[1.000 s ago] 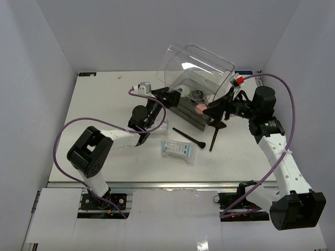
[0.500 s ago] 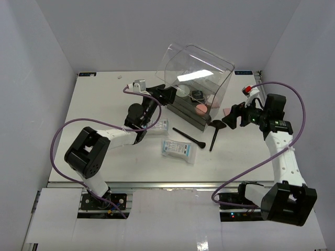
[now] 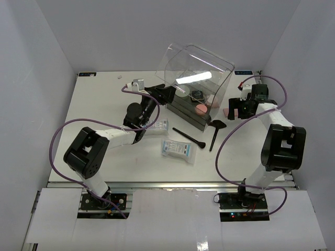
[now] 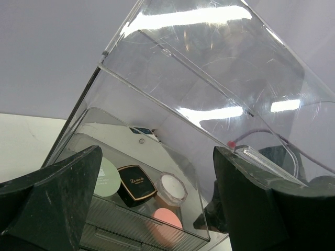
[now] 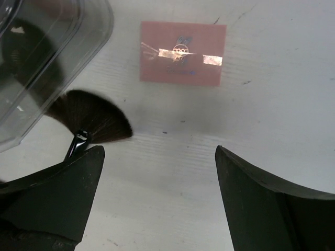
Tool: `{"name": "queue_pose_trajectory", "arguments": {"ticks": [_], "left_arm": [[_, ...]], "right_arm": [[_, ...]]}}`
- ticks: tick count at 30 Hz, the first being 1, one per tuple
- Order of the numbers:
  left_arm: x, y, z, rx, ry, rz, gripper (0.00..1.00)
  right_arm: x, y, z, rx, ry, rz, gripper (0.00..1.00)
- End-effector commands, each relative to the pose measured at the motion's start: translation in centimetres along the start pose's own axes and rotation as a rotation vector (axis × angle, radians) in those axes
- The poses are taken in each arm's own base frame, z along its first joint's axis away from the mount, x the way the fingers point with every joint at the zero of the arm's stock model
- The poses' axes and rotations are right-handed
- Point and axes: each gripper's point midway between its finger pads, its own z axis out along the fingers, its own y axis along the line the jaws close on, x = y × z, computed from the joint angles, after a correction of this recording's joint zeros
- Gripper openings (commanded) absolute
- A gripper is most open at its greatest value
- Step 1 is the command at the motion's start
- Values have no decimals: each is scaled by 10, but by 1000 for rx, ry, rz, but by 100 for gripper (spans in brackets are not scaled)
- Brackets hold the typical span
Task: Organize the makeup
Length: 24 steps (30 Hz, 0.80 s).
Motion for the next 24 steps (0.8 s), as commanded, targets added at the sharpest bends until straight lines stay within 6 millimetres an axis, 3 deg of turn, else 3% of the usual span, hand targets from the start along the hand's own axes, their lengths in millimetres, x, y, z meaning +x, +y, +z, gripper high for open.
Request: {"name": "queue_pose_trajectory", "arguments": {"ticks": [1,9,15,24], "left_arm": [[-33,-25,3,65,-68,-19,98],[-32,-25,2,68,-62,-26,98],[-32,-25,3,72,-61,-35,98],[-32,-26,3,70,-60,-39,98]], "right_arm": [[-35,-19,13,126,-51,-47,91],[-37,-22,53,102,-3,-50,90],[-46,-24,64,116,-6,-36,90],[-41,-26,83,128,29,-30,90]]}}
